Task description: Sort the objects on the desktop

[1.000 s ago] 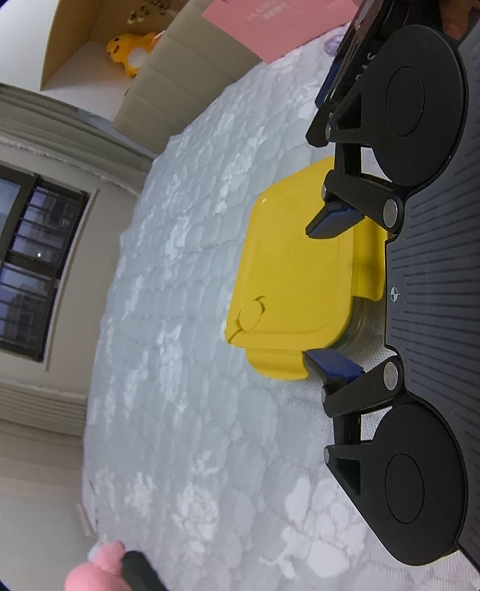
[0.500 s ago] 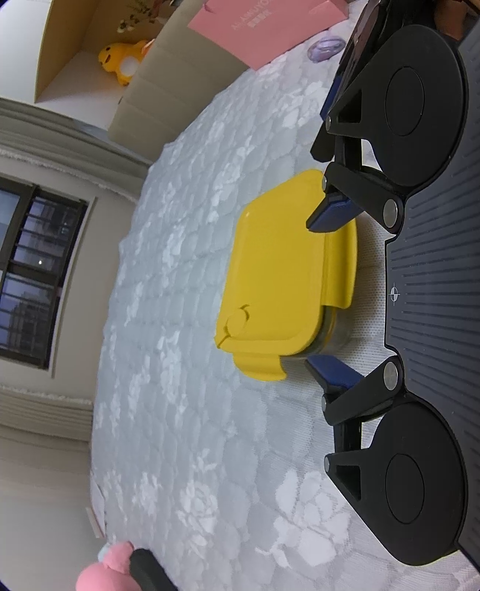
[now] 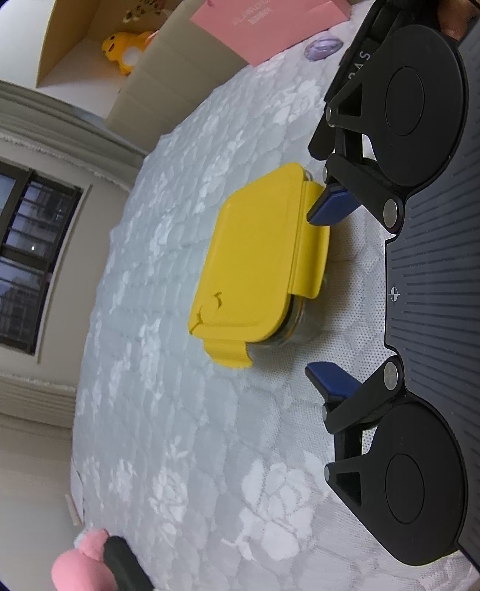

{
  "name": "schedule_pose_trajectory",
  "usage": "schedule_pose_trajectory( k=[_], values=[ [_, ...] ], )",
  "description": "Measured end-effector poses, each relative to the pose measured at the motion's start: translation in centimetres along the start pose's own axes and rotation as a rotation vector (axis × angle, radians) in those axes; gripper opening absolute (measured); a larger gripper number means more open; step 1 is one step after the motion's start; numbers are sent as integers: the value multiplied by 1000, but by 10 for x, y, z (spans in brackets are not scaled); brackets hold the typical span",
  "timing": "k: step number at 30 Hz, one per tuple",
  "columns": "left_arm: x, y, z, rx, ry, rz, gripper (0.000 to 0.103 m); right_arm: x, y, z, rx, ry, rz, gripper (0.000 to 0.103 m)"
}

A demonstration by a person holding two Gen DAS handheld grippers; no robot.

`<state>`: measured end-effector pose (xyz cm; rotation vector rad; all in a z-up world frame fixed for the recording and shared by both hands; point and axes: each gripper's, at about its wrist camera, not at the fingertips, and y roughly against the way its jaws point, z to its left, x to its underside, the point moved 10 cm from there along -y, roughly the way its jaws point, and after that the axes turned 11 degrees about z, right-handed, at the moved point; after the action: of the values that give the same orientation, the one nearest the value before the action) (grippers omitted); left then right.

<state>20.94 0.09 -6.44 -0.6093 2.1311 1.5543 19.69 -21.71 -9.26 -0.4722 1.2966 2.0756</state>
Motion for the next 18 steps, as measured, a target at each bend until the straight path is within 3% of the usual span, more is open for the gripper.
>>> schedule_pose_trajectory(
  k=[4,6,8,10,12,14,18],
  values=[
    [-5,-5,19,13,77,10,87,3,-16,-1,-108,-133,38,70],
    [-10,-8,29,29,118,17,87,4,-30,1,-129,-161,82,62],
    [-19,-12,39,65,161,25,87,0,-34,-1,-123,-169,80,45],
    [-30,-17,48,112,202,37,87,-9,-28,-7,-93,-158,35,47],
    [-41,-27,56,145,240,57,87,-19,-22,-13,-64,-148,-10,58],
    [-50,-42,62,170,275,86,87,-32,-17,-33,-68,-216,-50,63],
    [-59,-73,58,217,321,159,85,-45,-37,-63,-96,-332,1,62]
  ],
)
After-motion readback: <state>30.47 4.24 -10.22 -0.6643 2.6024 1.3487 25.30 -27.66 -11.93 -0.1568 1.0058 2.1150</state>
